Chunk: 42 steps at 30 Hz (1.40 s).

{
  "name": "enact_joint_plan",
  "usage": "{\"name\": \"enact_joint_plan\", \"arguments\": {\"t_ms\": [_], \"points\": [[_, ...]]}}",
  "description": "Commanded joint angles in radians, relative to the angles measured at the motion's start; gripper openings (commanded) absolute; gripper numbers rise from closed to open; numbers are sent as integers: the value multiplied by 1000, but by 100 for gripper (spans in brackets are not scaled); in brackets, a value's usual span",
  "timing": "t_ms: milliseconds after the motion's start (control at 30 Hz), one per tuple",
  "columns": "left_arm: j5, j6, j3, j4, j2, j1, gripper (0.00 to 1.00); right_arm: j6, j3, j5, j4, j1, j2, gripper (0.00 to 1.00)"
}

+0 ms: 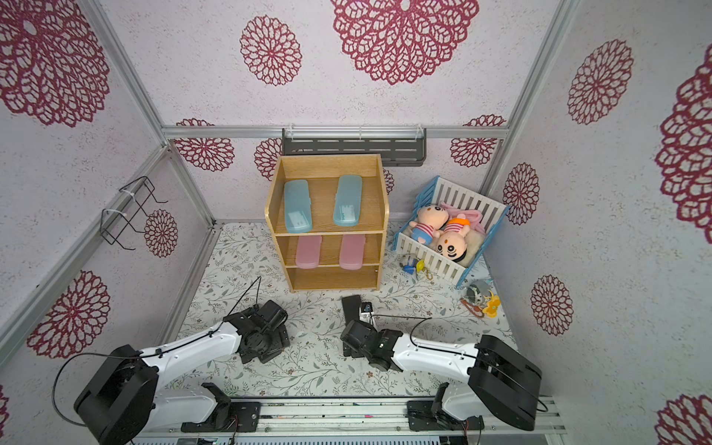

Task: Place the pencil cases on the shelf according to color
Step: Move the pencil case to the center of the board, then pick up the pencil case from the center of the board.

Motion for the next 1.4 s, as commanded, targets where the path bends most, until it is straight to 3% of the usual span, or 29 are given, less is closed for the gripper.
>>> {"name": "enact_joint_plan", "arguments": {"t_ms": [0, 333, 633, 800, 1000, 1233, 1367], "points": [[-52, -33, 45, -2, -8, -29, 100, -29, 1, -16, 1, 4, -37, 99], [-198, -53, 79, -159, -170, -31, 97, -51, -24, -52, 57, 40, 46, 99], [-271, -79, 99, -169, -200, -26, 97, 16, -61, 18, 114, 74, 116, 99], [-325, -112, 103, -180, -242, -25, 97, 47, -95, 58, 153, 88, 132, 90], [-319, -111, 76, -143, -282, -23, 97, 56, -91, 156, 121, 112, 46, 64], [-333, -108, 75, -149, -277, -24, 97, 31, -95, 232, 100, 128, -126, 60], [-328, -100, 70, -118, -279, -24, 97, -15, -97, 233, 134, 115, -153, 62]]}}
